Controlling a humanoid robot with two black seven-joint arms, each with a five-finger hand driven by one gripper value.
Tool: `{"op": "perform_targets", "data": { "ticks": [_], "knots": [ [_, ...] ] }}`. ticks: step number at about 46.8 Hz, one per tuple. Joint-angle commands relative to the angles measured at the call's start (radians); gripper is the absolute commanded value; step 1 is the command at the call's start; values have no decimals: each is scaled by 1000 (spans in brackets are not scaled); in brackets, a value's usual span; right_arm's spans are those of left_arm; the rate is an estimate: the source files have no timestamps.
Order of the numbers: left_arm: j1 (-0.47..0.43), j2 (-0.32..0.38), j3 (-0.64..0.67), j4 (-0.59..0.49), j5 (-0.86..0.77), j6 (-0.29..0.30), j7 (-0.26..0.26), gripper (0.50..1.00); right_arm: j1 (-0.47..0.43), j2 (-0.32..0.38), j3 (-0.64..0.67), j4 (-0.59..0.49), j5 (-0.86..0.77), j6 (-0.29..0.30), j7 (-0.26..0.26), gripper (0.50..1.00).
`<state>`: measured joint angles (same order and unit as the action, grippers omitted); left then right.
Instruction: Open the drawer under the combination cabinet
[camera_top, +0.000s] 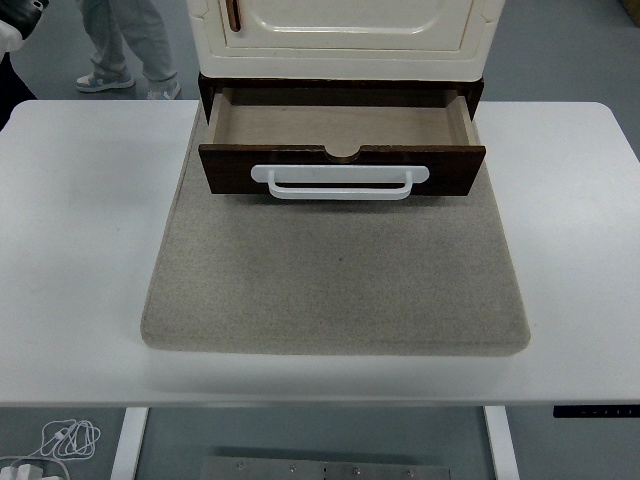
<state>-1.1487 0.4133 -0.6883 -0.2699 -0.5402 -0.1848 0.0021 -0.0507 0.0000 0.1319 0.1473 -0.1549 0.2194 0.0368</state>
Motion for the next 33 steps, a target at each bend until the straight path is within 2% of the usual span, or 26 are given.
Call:
{"op": "perform_targets", "data": {
  "ticks": [1, 21, 27, 33],
  "knots": [
    [23, -31, 0, 1, 12, -30, 19, 1000, -1, 0, 0, 0, 0, 0, 0, 926],
    [76, -117, 9, 1, 22, -254, 35, 1000, -9, 0, 0, 0, 0, 0, 0, 926],
    [84, -145, 1, 6, 20, -257, 29, 1000, -9, 0, 0, -2, 0, 0, 0, 926],
    [84, -163, -4, 23, 16, -243, -7, 1000, -9, 0, 0, -2, 0, 0, -1, 926]
  ]
}}
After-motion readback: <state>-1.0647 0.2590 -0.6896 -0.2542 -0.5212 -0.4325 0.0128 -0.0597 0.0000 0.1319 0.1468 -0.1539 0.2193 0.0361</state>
